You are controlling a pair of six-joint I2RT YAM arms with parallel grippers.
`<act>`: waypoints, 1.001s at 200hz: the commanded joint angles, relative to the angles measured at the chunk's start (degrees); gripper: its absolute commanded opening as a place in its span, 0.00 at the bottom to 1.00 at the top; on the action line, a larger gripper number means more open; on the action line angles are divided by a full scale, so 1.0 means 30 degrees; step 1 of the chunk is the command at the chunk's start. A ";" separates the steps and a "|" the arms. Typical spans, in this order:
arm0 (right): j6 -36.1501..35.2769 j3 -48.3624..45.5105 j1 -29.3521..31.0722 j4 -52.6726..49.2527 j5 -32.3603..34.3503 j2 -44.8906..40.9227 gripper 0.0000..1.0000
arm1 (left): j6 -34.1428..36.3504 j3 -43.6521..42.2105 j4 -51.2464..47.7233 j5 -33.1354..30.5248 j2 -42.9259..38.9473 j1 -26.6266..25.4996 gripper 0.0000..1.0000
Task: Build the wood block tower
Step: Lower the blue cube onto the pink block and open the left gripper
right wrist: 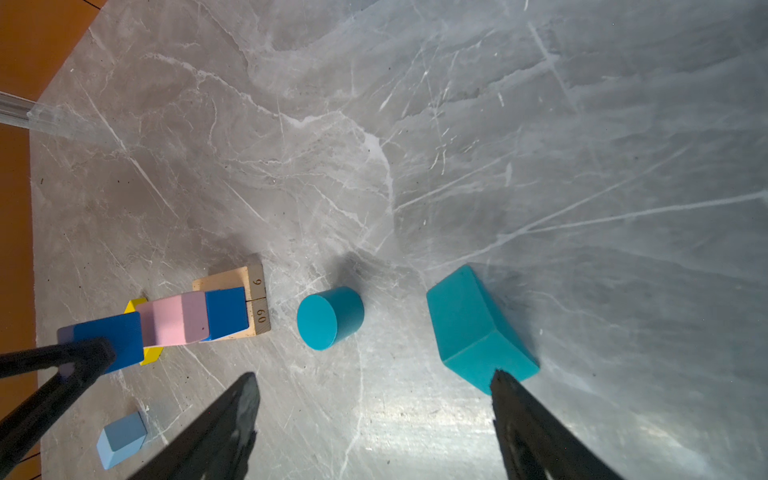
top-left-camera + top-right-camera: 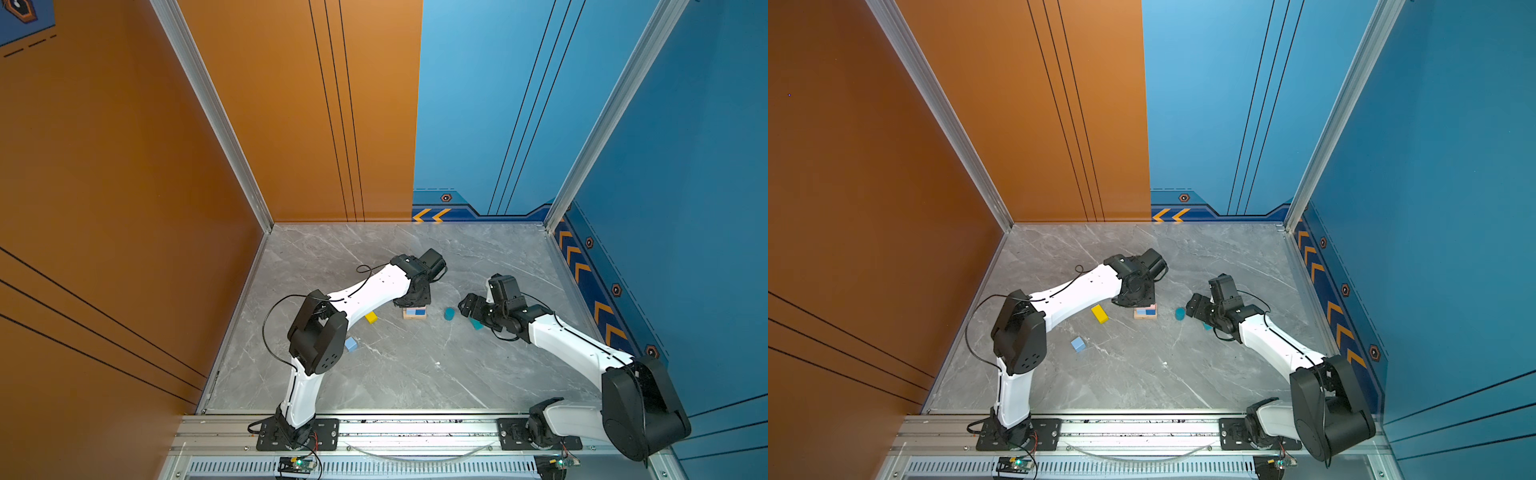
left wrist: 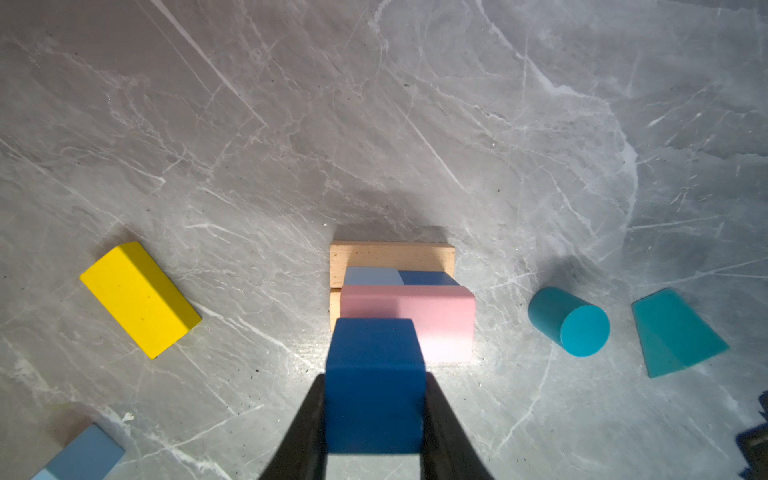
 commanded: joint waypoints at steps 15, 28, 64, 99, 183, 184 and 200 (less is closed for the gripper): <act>-0.0234 -0.0277 -0.0211 0.0304 -0.0368 -0.0207 0.88 | -0.0063 0.1061 -0.0924 -0.0685 0.0703 -0.0323 0.04; -0.0239 -0.0269 -0.0240 0.0329 -0.0401 -0.0128 0.88 | -0.0044 0.1240 -0.1065 -0.0749 0.0820 -0.0375 0.05; -0.0204 -0.0313 -0.0270 0.0364 -0.0432 -0.0091 0.88 | -0.0036 0.1306 -0.1176 -0.0877 0.0883 -0.0388 0.06; -0.0183 -0.0315 -0.0277 0.0393 -0.0431 -0.0098 0.88 | -0.0071 0.1297 -0.1163 -0.0999 0.0885 -0.0407 0.07; -0.0146 -0.0306 -0.0285 0.0378 -0.0471 -0.0098 0.88 | -0.0182 0.1365 -0.1184 -0.0988 0.1145 -0.0373 0.12; -0.0146 -0.0295 -0.0270 0.0386 -0.0465 -0.0080 0.88 | -0.0186 0.1365 -0.1186 -0.1000 0.1145 -0.0375 0.12; -0.0146 -0.0313 -0.0284 0.0364 -0.0460 -0.0084 0.88 | -0.0215 0.1365 -0.1181 -0.1017 0.1173 -0.0377 0.13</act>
